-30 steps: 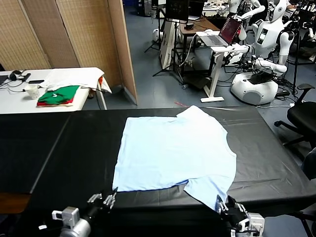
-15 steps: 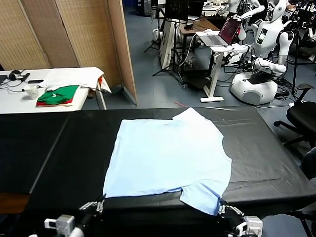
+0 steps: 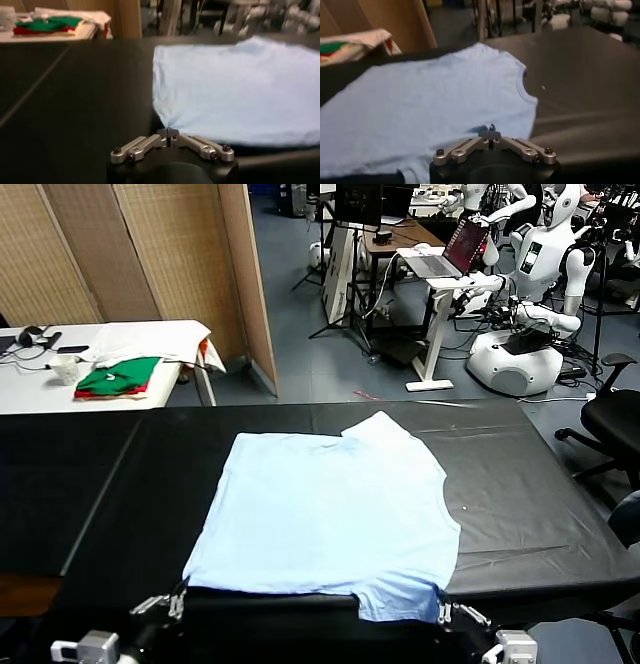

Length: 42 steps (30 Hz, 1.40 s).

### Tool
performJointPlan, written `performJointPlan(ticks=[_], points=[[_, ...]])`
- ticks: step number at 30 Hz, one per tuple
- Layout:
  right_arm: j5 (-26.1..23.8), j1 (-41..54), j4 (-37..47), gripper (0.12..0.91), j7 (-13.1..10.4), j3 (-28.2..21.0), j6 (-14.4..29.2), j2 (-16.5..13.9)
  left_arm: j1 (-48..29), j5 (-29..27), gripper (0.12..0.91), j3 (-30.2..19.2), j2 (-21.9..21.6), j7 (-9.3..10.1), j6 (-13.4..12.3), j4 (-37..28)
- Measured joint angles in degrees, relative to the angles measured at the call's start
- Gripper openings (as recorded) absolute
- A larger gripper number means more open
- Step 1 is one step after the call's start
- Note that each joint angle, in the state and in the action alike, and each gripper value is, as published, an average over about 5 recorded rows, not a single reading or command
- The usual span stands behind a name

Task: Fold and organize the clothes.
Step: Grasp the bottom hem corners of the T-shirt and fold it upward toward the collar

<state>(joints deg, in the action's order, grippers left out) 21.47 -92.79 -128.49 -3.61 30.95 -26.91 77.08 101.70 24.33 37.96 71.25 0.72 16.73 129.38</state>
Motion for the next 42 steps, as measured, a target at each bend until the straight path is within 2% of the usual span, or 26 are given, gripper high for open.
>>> performJointPlan(ticks=[7, 14, 23, 28, 31, 34, 38, 42], points=[[1.9, 10.0, 7.7, 0.140, -0.7, -1.1, -0.2, -1.6, -9.0, 1.1, 0.146, -1.8, 2.5, 0.40, 0.0, -5.0], [1.4, 17.4, 14.1, 0.140, -1.8, -2.6, -0.1, -1.8, -14.6, -0.9, 0.146, -3.6, 3.4, 0.89, -0.7, -10.4], [0.1, 21.8, 19.5, 0.140, -2.4, -2.8, 0.7, -1.5, -19.7, -3.8, 0.146, -5.4, 3.7, 2.47, -1.2, -16.5], [0.7, 22.6, 21.1, 0.144, -1.5, -2.7, 1.1, -1.4, -22.4, -4.4, 0.146, -6.6, 3.8, 2.69, -1.1, -19.4], [1.7, 21.9, 20.5, 0.223, -0.3, -2.1, 0.6, -1.7, -24.0, -4.6, 0.146, -7.2, 3.8, 2.47, -1.2, -21.2], [1.8, 20.5, 18.6, 0.392, 0.6, -1.3, -0.6, -2.2, -24.8, -4.3, 0.191, -7.4, 3.6, 1.90, -1.1, -22.3], [1.7, 17.1, 14.7, 0.657, 1.2, 0.3, -1.4, -2.7, -24.4, -4.1, 0.401, -7.2, 3.0, 1.61, -0.2, -22.3], [1.7, 12.8, 11.2, 0.856, 1.5, 2.4, -1.4, -2.6, -22.7, -4.2, 0.666, -6.6, 2.0, 1.23, 1.1, -20.9]])
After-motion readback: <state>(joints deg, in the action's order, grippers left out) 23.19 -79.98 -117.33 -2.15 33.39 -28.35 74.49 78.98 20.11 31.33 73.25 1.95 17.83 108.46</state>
